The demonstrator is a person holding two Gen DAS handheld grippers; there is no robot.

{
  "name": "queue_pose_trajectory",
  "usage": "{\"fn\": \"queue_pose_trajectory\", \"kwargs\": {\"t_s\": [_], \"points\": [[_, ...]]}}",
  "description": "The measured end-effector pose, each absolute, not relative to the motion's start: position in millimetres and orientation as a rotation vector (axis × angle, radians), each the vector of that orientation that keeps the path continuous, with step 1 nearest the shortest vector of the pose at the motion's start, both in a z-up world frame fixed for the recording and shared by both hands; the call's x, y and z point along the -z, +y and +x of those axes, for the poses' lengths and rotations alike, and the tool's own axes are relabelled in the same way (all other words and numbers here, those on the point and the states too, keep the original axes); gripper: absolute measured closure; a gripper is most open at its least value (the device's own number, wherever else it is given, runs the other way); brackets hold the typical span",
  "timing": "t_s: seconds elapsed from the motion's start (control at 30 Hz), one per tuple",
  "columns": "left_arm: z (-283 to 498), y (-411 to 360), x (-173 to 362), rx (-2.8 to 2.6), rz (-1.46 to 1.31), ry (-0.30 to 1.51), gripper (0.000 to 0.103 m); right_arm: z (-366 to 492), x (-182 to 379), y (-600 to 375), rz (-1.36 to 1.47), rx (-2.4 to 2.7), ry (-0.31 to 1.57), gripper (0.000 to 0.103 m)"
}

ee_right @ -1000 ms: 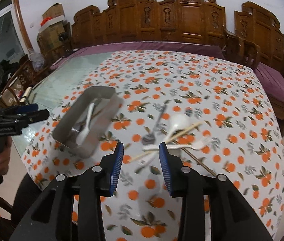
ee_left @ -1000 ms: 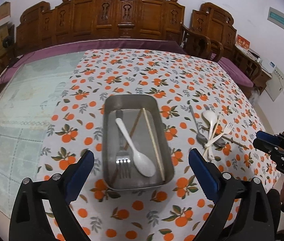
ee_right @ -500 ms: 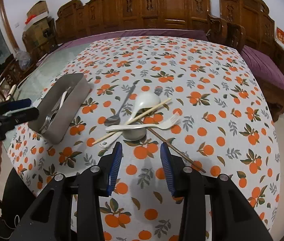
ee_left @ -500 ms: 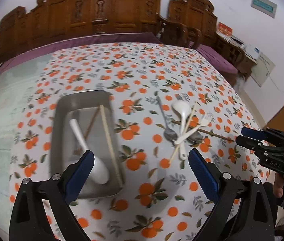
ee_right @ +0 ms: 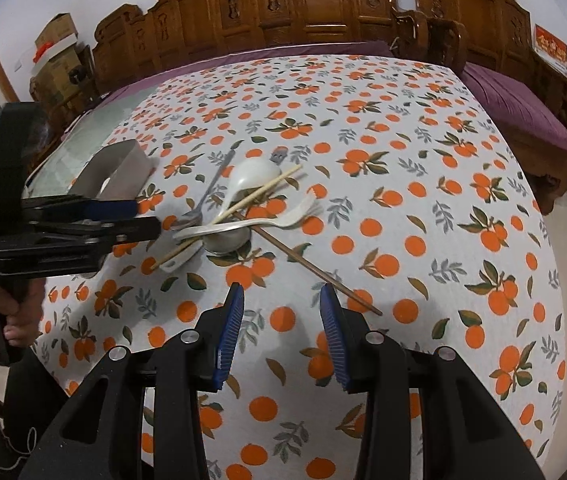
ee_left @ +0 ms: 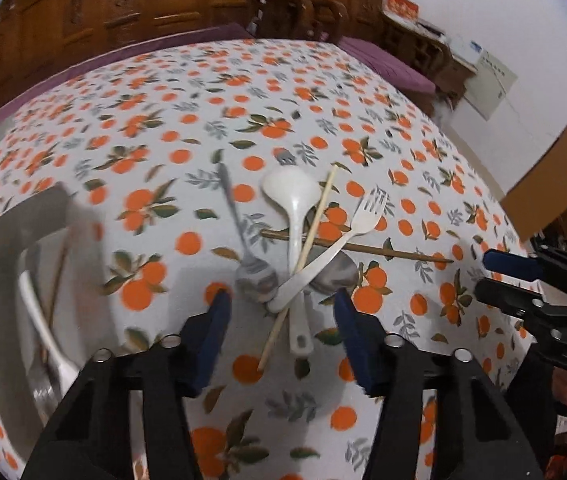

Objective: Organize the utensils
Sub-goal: 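Move both tools to the utensil pile and grasp a white plastic fork with the left tool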

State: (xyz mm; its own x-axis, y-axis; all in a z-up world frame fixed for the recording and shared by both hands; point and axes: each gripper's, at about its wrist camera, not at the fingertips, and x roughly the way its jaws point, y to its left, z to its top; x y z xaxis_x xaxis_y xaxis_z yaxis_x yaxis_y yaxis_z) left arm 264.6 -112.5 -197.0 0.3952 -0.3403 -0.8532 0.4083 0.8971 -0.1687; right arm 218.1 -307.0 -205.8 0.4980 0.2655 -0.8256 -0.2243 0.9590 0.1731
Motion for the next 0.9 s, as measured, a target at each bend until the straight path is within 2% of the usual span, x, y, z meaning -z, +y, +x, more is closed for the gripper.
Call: {"fn": "queue_pose_trajectory", "kwargs": {"t_s": [0.53, 0.9], "points": [[284, -147, 225, 0.556, 0.196, 1.129, 0.076, 219, 218, -311, 0.078, -0.312, 1.019, 0.061], [271, -155, 227, 0.562, 0.274, 1.135, 0.079, 219, 219, -311, 0.082, -0.314, 1.017, 0.061]]}}
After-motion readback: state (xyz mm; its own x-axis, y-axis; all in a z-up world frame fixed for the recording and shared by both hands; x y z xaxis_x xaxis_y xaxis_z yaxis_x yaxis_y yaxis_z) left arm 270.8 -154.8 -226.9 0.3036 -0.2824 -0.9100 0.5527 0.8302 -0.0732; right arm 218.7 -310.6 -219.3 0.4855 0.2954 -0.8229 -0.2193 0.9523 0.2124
